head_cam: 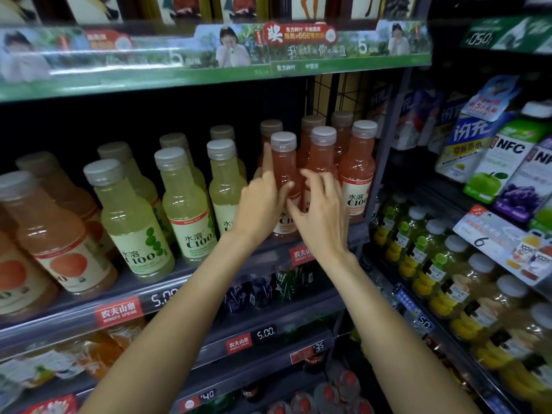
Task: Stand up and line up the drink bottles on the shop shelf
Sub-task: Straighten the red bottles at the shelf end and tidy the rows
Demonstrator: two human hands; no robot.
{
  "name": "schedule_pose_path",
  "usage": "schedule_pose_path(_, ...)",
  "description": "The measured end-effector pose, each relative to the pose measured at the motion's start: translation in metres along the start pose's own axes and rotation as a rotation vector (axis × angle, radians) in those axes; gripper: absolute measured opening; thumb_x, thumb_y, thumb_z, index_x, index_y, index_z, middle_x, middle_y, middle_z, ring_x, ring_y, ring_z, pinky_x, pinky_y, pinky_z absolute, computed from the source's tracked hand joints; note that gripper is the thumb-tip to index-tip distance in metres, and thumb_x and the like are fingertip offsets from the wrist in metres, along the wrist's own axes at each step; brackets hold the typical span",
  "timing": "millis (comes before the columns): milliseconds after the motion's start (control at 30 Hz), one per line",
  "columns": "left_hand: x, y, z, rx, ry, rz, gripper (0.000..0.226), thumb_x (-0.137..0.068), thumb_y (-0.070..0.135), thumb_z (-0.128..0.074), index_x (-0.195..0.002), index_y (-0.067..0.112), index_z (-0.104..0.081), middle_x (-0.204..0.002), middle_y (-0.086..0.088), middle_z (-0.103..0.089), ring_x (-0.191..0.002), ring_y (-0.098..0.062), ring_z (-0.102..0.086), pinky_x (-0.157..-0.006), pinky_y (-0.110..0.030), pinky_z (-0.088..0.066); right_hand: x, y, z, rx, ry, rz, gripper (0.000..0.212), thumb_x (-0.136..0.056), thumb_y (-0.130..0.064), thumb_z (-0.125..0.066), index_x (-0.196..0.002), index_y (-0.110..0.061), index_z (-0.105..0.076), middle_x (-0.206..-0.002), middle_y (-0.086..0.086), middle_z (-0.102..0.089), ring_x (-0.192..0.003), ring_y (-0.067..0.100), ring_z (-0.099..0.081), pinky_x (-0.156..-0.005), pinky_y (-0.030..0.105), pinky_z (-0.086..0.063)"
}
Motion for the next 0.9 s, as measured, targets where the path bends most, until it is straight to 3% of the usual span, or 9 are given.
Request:
schedule_pose_path(167,0.001,-0.003,0.012,0.074,0.068,0.059,0.052,-0.1,0.028,-0.045,-0.145,0.004,-0.033,-0.128,-0.019,-0.057,-0.112,-0.033,-0.058,-0.091,-0.038,-0.045,-0.01,-0.003,-0.002,0.134,-0.012,0.093,0.072,-0.076,-0.039,-0.072,-0.136,-0.012,-0.042,-0.111,0.008,-0.058,-0.099,0.025,-0.052,-0.084,0.034,-0.044)
schedule_pose_path(267,0.02,-0.004,0.03,0.022,0.337,-0.038,0.039,-0.095,0.015,-0.05,-0.133,0.004,-0.05,-0.12,-0.015,-0.059,-0.108,-0.026,-0.055,-0.092,-0.031,-0.042,-0.007,-0.009,-0.01,0.154,-0.042,0.052,0.089,-0.071,-0.055,-0.071,-0.139,-0.01,-0.036,-0.109,0.009,-0.056,-0.096,0.026,-0.054,-0.079,0.036,-0.046)
schedule_pose_path(367,0.037,-0.019,0.038,-0.113,0.533,-0.047,0.04,-0.088,0.01,-0.055,-0.126,0.0,-0.052,-0.119,-0.019,-0.056,-0.108,-0.029,-0.047,-0.093,-0.027,-0.035,-0.006,-0.013,-0.017,0.205,-0.013,0.018,0.093,-0.064,-0.059,-0.075,-0.133,-0.006,-0.043,-0.11,0.011,-0.054,-0.097,0.026,-0.052,-0.081,0.036,-0.045)
schedule_pose_path(467,0.035,-0.031,0.046,-0.347,0.504,-0.023,0.045,-0.087,0.021,-0.058,-0.127,0.0,-0.052,-0.126,-0.022,-0.053,-0.111,-0.038,-0.046,-0.095,-0.036,-0.034,-0.005,-0.011,-0.02,0.221,0.012,0.005,0.087,-0.063,-0.055,-0.078,-0.127,-0.004,-0.048,-0.114,0.013,-0.052,-0.101,0.028,-0.049,-0.084,0.036,-0.044)
schedule_pose_path(600,0.01,-0.035,0.064,-0.52,0.432,-0.077,0.046,-0.089,0.032,-0.054,-0.127,0.005,-0.054,-0.128,-0.018,-0.056,-0.122,-0.037,-0.046,-0.111,-0.047,-0.024,-0.005,-0.011,-0.02,0.215,0.016,0.016,0.083,-0.064,-0.052,-0.078,-0.125,-0.004,-0.049,-0.117,0.014,-0.05,-0.103,0.028,-0.047,-0.086,0.036,-0.043)
schedule_pose_path(667,-0.001,-0.038,0.068,-0.622,0.396,-0.063,0.043,-0.09,0.036,-0.051,-0.118,0.005,-0.059,-0.113,-0.018,-0.062,-0.112,-0.036,-0.054,-0.114,-0.052,-0.018,-0.006,-0.012,-0.019,0.214,0.015,0.017,0.081,-0.063,-0.05,-0.079,-0.124,-0.004,-0.05,-0.116,0.014,-0.051,-0.102,0.028,-0.048,-0.086,0.036,-0.043)
schedule_pose_path(767,-0.008,-0.041,0.066,-0.72,0.357,-0.084,0.039,-0.09,0.039,-0.051,-0.106,0.005,-0.063,-0.089,-0.014,-0.067,-0.088,-0.032,-0.063,-0.115,-0.047,-0.012,-0.007,-0.014,-0.019,0.221,0.017,0.008,0.079,-0.062,-0.051,-0.079,-0.121,-0.005,-0.052,-0.112,0.012,-0.054,-0.1,0.028,-0.049,-0.085,0.036,-0.042)
schedule_pose_path(900,-0.013,-0.037,0.067,-0.693,0.364,-0.077,0.043,-0.092,0.041,-0.045,-0.103,0.006,-0.066,-0.083,-0.013,-0.068,-0.079,-0.031,-0.065,-0.115,-0.042,-0.002,-0.01,-0.015,-0.019,0.229,0.017,-0.002,0.077,-0.063,-0.051,-0.079,-0.118,-0.004,-0.054,-0.106,0.01,-0.057,-0.097,0.027,-0.05,-0.083,0.036,-0.043)
Point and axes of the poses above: each hand's wrist, its own x-axis away from the middle knuckle, its own z-axis out of the back of the hand, y = z × x, the point moved 2 cm from there along -x, towards the middle knuckle
